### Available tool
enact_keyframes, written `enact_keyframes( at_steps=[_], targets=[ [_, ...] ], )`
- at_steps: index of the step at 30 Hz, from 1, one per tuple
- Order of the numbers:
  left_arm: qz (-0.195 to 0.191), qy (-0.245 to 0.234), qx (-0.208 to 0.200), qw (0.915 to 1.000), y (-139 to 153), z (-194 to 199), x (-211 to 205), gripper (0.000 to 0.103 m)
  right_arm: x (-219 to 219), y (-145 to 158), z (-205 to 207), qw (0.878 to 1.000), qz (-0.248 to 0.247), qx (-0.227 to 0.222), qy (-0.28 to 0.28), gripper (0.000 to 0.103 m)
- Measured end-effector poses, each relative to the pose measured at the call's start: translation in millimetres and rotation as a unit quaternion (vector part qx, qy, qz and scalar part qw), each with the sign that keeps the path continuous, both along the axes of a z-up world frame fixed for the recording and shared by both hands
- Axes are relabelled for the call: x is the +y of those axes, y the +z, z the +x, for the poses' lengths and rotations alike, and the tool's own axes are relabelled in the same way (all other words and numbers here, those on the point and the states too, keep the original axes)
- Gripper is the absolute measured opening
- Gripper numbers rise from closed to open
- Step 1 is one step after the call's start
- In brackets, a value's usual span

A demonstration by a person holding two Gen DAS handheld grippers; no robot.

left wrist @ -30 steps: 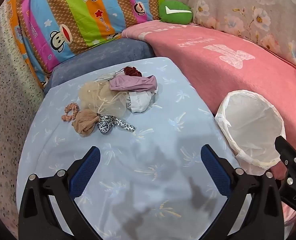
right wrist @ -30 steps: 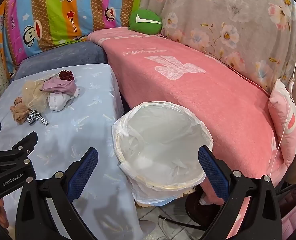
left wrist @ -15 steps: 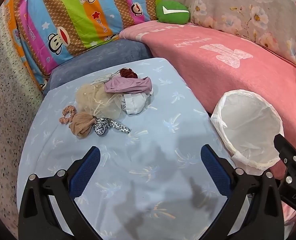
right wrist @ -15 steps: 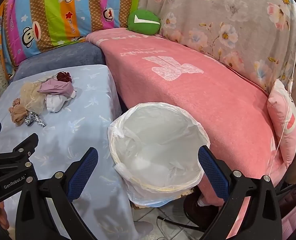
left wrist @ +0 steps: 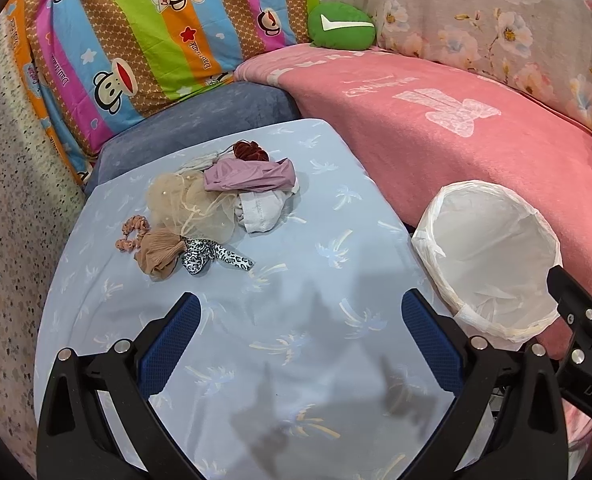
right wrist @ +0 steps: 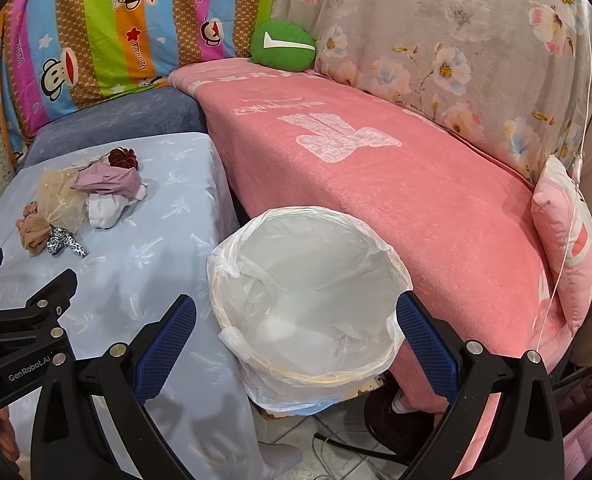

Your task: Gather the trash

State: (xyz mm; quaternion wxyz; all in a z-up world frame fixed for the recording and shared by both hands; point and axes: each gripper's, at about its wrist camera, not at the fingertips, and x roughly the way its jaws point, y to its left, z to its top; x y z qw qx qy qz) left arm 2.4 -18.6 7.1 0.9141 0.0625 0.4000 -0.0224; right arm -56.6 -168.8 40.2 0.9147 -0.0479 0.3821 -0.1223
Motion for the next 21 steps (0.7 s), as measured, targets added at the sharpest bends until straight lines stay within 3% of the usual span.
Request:
enact_keyframes(
  at_steps=[21],
  targets=[
    [0.002,-0.003,-0.004,1.0,4.1,-4.2,-5.0,0.096,-2.0,5.8,-5.2,1.0,0.0,-0.009,-0.003,0.097]
  ],
)
